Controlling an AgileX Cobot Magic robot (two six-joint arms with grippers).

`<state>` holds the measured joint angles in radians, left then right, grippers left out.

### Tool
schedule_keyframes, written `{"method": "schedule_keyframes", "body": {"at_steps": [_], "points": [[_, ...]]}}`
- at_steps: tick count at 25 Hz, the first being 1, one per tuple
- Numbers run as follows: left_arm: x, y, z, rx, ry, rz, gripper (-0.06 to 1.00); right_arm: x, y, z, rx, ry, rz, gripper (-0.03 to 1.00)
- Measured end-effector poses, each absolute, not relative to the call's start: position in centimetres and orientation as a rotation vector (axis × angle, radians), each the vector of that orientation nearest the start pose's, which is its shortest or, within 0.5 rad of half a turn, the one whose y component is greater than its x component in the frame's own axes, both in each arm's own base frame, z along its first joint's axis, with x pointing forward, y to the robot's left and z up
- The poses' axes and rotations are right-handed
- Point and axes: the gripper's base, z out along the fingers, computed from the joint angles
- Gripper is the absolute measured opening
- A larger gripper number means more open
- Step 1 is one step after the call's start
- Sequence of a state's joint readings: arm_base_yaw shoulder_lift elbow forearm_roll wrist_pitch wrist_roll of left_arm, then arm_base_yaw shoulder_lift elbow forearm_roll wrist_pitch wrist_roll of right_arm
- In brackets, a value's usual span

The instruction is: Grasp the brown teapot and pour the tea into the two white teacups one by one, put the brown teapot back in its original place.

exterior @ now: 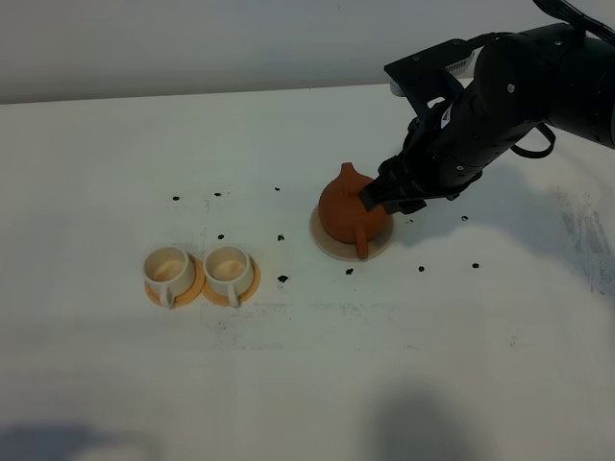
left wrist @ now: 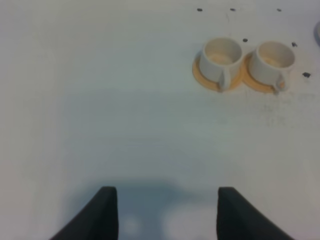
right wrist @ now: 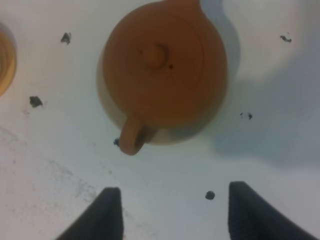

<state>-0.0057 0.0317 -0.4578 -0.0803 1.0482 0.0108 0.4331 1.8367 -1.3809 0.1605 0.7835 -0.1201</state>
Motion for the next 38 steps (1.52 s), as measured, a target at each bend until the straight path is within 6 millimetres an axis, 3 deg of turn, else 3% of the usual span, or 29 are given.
{"method": "schedule_keyframes", "body": {"at_steps": [28,34,38], "points": [[0.0,-0.7,26.5,0.016,2.086,-0.099,0.45,34.5,17.9,23.2,-0.691,2.666,0.237,0.48],[0.0,-0.7,26.5,0.016,2.086,-0.099,0.45,34.9,17.5,23.2,-0.530,2.683,0.174,0.48],[0.0,-0.7,26.5,0.016,2.086,-0.099,0.45,34.8,18.7,23.3,-0.490,2.639,0.185,0.48]]}}
